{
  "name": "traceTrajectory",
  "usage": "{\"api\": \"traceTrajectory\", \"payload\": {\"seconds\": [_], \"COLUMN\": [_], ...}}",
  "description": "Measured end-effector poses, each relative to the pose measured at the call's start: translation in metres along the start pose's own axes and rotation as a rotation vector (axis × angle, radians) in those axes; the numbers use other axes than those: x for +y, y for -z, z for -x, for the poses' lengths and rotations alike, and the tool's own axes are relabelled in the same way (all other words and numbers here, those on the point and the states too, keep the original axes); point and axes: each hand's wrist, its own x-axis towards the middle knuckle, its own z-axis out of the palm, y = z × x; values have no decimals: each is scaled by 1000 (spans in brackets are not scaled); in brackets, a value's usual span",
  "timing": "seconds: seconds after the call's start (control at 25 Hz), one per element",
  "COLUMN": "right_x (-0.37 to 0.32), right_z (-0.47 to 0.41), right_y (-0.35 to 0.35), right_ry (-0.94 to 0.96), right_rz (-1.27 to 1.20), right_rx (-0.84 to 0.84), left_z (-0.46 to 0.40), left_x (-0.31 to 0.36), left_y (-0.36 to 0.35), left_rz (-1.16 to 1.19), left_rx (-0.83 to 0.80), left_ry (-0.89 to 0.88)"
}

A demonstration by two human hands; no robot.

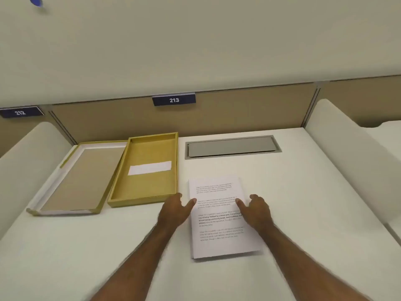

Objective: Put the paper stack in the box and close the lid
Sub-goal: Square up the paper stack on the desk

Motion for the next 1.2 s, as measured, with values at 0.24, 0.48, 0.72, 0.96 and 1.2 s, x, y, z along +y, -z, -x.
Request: {"api": "traceTrajectory", "payload": {"seconds": [0.24, 0.48, 0.72, 0.96, 1.2], "right_x": [9, 8, 11, -4, -6], "right_z": [-21, -45, -66, -50, -56], "right_y": [-3, 1, -9, -11, -6], "right_ry": [-171, -243, -295, -255, -248], "right_rz": [-212, -400, -434, -322, -323], "right_rx": [-182, -295, -398, -282, -255], "left_z": [7, 8, 7, 0, -6], "left_x": [0, 10, 12, 5, -5], "left_y": [-25, -31, -37, -35, -38], "left_rz": [62, 33, 54, 91, 123], "left_rx": [-137, -122, -94, -120, -124], "left_ry": [86, 125, 165, 178, 164]}}
